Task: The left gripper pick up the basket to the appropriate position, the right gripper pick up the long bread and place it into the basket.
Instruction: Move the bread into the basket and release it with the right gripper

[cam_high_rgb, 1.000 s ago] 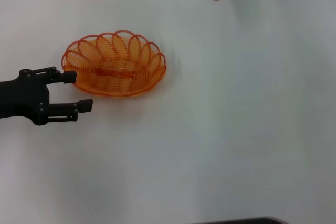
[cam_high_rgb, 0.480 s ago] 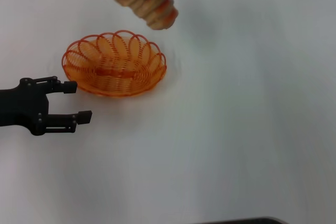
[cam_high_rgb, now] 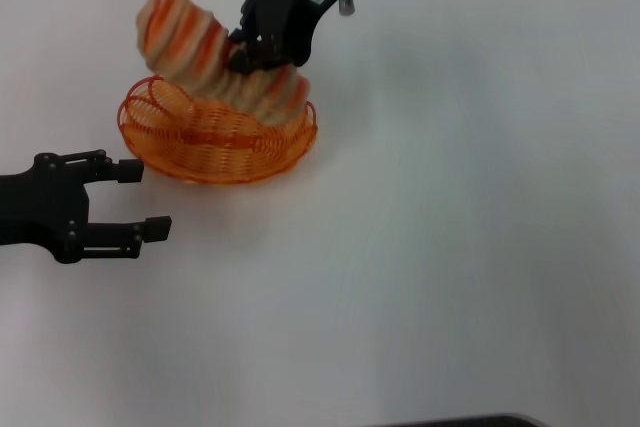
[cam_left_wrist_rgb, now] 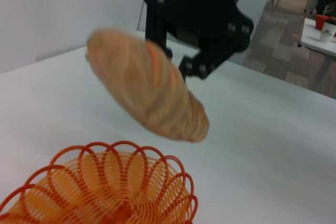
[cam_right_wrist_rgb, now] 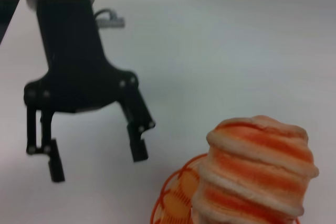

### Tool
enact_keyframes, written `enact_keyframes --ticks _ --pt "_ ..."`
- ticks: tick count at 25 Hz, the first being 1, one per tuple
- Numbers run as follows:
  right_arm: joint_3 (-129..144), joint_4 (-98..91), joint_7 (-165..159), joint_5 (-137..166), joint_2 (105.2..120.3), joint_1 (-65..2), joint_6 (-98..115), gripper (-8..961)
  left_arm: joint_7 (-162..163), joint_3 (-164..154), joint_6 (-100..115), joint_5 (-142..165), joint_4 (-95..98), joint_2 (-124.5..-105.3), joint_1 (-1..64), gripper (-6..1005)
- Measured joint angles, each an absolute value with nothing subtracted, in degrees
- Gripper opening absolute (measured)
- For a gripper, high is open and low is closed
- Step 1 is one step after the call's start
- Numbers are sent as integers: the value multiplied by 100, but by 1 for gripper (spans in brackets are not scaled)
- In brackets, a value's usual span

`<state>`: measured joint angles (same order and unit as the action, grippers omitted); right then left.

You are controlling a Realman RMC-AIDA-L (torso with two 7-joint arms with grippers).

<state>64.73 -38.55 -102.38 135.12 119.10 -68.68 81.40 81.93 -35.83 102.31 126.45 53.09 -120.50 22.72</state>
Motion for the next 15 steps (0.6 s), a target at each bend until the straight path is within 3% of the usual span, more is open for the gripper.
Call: enact_keyframes --ticks 15 --pt "7181 -3126 -10053 13692 11999 -7242 7583 185 8220 -3580 10230 12718 5277 -12058 2272 782"
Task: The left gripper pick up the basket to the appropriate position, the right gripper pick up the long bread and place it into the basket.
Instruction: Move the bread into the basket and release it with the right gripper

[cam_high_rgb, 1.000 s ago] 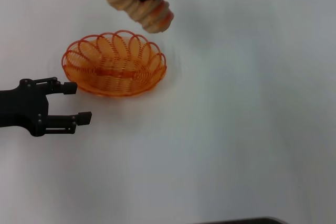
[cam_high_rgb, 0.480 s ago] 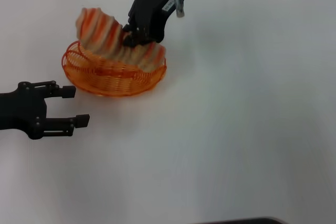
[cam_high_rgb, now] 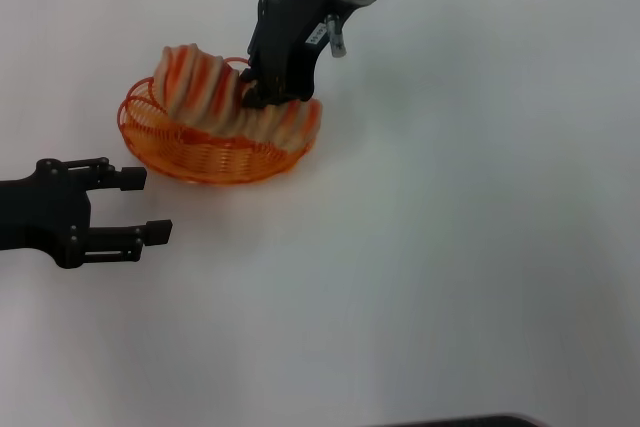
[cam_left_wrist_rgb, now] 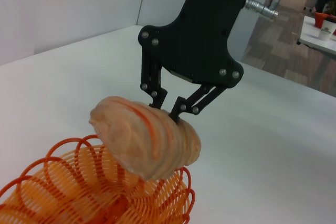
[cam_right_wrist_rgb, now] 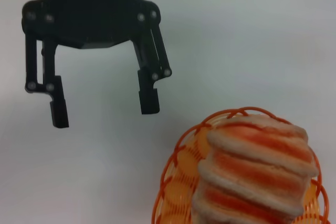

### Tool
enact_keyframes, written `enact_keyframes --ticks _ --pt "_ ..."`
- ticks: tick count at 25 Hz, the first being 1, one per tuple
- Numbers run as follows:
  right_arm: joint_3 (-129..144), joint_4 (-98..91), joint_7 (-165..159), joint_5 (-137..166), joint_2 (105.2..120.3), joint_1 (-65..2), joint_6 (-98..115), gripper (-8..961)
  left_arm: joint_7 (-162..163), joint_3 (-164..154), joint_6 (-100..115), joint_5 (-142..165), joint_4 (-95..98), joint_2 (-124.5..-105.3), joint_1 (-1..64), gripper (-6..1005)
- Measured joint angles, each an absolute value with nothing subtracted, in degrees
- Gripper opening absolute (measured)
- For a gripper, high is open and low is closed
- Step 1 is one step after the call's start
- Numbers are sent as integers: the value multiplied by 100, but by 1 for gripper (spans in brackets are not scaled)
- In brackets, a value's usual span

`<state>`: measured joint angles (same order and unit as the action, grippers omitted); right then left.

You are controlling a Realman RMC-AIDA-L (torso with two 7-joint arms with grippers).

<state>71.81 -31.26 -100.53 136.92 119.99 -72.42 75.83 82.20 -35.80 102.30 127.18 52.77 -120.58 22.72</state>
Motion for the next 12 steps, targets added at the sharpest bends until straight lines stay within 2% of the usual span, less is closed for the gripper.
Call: enact_keyframes --ticks 12 --pt "7333 -3106 -10032 13664 12032 -7258 7233 248 8225 -3586 10230 12750 5264 -12069 2284 782"
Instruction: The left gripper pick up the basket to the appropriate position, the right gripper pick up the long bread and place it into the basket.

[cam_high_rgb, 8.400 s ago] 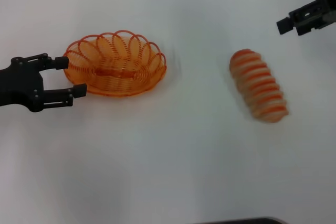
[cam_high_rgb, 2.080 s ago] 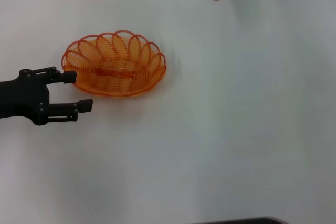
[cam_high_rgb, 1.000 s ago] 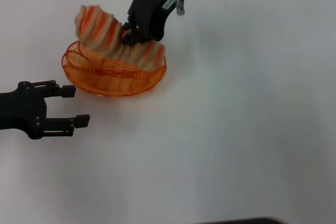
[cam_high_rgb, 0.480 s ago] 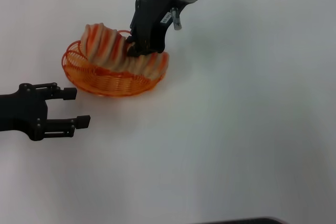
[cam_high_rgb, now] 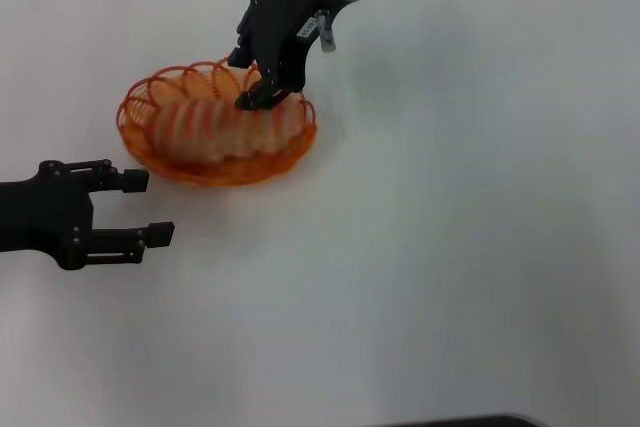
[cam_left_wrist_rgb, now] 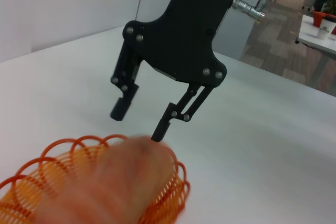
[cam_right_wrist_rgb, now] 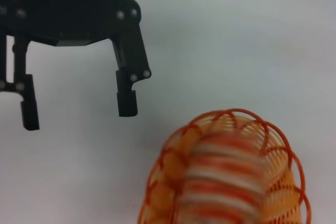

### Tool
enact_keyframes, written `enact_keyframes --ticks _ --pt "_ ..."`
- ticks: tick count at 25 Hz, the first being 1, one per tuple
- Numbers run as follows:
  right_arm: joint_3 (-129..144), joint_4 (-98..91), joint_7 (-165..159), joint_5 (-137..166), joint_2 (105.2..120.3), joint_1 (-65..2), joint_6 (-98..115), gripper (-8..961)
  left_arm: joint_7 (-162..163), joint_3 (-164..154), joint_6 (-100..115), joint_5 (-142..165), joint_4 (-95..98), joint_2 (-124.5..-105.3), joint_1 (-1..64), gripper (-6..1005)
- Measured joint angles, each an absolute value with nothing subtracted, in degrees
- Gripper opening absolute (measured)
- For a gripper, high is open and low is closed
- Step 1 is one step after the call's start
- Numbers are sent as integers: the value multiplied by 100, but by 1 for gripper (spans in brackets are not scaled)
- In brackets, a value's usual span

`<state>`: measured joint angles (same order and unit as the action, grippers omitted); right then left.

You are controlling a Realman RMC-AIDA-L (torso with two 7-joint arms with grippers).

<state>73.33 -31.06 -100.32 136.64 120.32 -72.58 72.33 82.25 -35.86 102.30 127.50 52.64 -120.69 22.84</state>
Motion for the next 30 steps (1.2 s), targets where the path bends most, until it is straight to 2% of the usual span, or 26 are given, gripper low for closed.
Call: enact_keyframes --ticks 1,6,11,18,30 --pt "7335 -3105 -10021 13659 12034 -7259 7223 253 8225 -3586 10230 12751 5265 -12071 2285 782" --pt "7336 -3110 -9996 13634 12034 -7257 7175 469 8227 -3586 10218 12754 5264 -12075 2281 782" --pt "7291 -3399 -9989 13333 11999 -7057 7164 518 8227 -3562 10212 12753 5264 -12076 2286 781" --pt "7133 -4601 -9987 12670 11954 -6188 7270 518 8227 -3541 10202 12716 5264 -12069 2332 781" --pt "5639 -5038 -9033 11578 11874 -4671 8623 519 8267 -3482 10073 12581 5206 -12068 2441 781"
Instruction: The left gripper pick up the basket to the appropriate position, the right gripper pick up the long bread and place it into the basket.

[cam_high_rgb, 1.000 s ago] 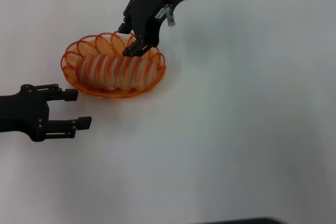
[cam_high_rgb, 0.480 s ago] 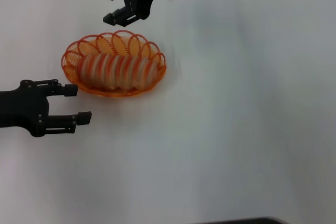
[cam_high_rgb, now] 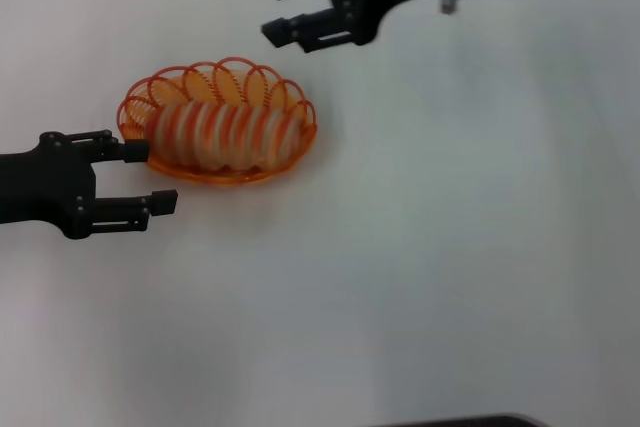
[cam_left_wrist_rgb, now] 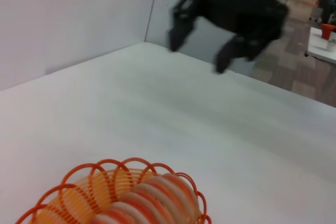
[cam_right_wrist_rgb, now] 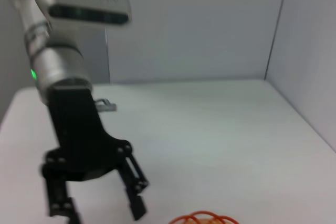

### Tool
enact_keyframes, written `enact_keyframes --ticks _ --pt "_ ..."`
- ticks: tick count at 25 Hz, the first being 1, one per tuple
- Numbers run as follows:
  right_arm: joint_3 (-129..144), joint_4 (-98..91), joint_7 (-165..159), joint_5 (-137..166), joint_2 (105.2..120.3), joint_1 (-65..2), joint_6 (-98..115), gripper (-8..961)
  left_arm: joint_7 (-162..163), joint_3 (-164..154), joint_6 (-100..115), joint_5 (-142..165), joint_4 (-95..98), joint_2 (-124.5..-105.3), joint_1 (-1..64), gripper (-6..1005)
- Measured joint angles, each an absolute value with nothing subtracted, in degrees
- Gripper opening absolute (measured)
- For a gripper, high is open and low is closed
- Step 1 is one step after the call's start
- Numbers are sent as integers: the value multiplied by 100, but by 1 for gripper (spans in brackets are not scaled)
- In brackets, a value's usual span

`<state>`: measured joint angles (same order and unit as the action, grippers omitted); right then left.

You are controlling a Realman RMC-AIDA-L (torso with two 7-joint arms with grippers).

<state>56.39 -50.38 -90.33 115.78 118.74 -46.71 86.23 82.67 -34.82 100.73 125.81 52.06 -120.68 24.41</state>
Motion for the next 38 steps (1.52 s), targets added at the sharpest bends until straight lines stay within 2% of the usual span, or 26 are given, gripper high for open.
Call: enact_keyframes --ticks 8,19,22,27,35,38 --pt "4856 -5043 -8182 11183 11891 -3360 9382 529 8290 -3220 10020 12577 5159 -12038 2456 782" --pt "4132 -5042 -7533 11130 11865 -2025 10045 583 8364 -2877 10070 12557 5128 -12004 2509 781" --pt "4020 -5040 -7461 11131 11865 -1780 10117 598 8369 -2875 10041 12557 5015 -12004 2564 781" --pt "3801 -5036 -7307 11144 11865 -1452 10182 685 8368 -2873 9964 12557 4895 -12011 2637 782" --pt "3601 -5027 -7183 11415 11869 -1338 10131 794 8368 -2862 9914 12558 4887 -12001 2609 782" --pt "3535 -5027 -7175 11508 11867 -1358 10131 792 8367 -2741 9915 12558 4904 -11988 2574 782"
